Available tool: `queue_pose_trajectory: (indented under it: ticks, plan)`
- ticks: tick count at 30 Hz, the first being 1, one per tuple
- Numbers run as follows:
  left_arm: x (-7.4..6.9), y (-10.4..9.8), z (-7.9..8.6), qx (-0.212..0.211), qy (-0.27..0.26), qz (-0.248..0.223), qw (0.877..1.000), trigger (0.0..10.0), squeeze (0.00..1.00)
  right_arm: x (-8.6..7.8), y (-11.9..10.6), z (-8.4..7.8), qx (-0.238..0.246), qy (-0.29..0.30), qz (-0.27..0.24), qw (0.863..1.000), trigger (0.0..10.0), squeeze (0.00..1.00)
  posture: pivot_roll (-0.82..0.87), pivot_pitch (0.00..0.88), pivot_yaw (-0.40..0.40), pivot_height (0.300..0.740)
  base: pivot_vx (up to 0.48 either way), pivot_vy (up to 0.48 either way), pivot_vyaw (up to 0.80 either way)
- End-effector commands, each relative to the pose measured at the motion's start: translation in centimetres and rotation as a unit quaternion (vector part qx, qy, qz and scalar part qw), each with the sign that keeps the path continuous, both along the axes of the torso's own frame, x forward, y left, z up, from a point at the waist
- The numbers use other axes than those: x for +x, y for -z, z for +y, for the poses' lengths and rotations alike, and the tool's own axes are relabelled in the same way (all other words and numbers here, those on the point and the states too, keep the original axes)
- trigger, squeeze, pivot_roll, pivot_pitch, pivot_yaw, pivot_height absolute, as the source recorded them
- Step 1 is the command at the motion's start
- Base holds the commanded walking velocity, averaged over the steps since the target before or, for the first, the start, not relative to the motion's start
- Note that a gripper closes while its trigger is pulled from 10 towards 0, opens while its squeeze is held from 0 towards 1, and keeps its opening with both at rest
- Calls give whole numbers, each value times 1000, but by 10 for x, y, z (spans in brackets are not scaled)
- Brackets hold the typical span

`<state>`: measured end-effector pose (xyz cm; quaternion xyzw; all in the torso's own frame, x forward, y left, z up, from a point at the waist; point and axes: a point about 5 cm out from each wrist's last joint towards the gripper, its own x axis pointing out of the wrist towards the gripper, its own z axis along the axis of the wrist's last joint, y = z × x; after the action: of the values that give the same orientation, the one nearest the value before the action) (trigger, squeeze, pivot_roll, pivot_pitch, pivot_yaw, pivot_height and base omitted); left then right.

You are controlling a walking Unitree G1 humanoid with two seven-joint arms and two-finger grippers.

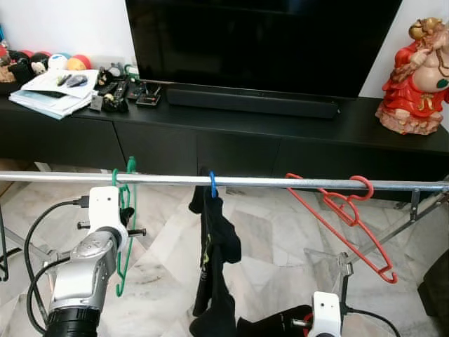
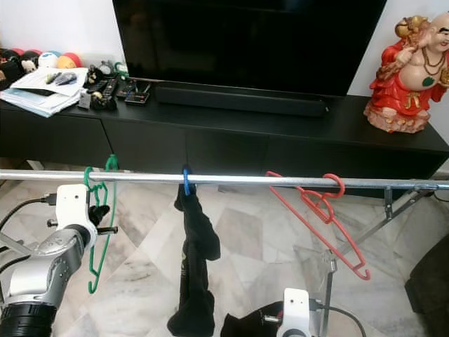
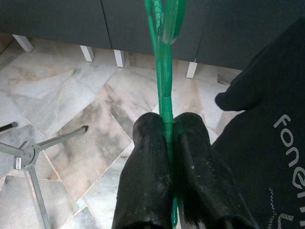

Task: Hang hanger

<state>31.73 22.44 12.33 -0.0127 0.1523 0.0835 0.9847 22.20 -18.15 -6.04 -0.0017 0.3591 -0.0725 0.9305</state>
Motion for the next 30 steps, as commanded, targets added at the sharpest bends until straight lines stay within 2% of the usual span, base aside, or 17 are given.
queue_pose_trajectory:
  ticks: [1, 9, 11, 13, 17, 23, 25, 27, 29, 30]
  plan:
    - [0, 2, -3, 0, 3, 7, 1000, 0, 0, 1, -1, 0, -1, 0, 0, 1000, 10000, 0, 92, 91, -36, 740, 0, 0, 0]
    - [0, 1, -4, 10, 4, -5, 1000, 0, 0, 1, 0, 0, -1, -1, 1, 1000, 10000, 0, 91, 90, -37, 740, 0, 0, 0]
    - [-3, -3, -1, 88, 33, -16, 995, 0, 0, 1, 0, 0, -1, 0, 0, 1000, 10000, 0, 88, 90, -36, 740, 0, 0, 0]
    - [-5, -5, 0, 96, 38, -23, 994, 0, 0, 1, -1, 0, -1, 1, 0, 1000, 10000, 0, 89, 93, -36, 740, 0, 0, 0]
    - [-17, -10, 7, 113, 38, -56, 991, 0, 0, 0, 0, -1, -2, 1, 0, 1000, 10000, 0, 91, 97, -37, 740, 0, 0, 0]
    - [-35, -12, 8, 103, 31, -98, 989, 0, 0, -1, 1, 0, -5, -6, 2, 1000, 10000, 0, 93, 105, -43, 740, 0, 0, 0]
    - [-40, -11, 7, 104, 38, -104, 988, 0, 0, -1, 1, 0, -6, -8, 3, 1000, 10000, 0, 95, 105, -43, 740, 0, 0, 0]
    - [-47, -6, 2, 121, 68, -102, 985, 0, 0, -2, 1, 0, -6, -9, 3, 1000, 10000, 0, 93, 104, -43, 740, 0, 0, 0]
    - [-53, 0, -1, 124, 90, -101, 983, 235, 0, -2, 1, 0, -7, -12, 4, 1000, 10000, 0, 93, 104, -43, 740, 0, 0, 0]
    - [-55, 3, -1, 124, 93, -98, 983, 1255, 0, -2, 1, 0, -8, -13, 4, 1000, 10000, 0, 93, 102, -43, 740, 0, 0, 0]
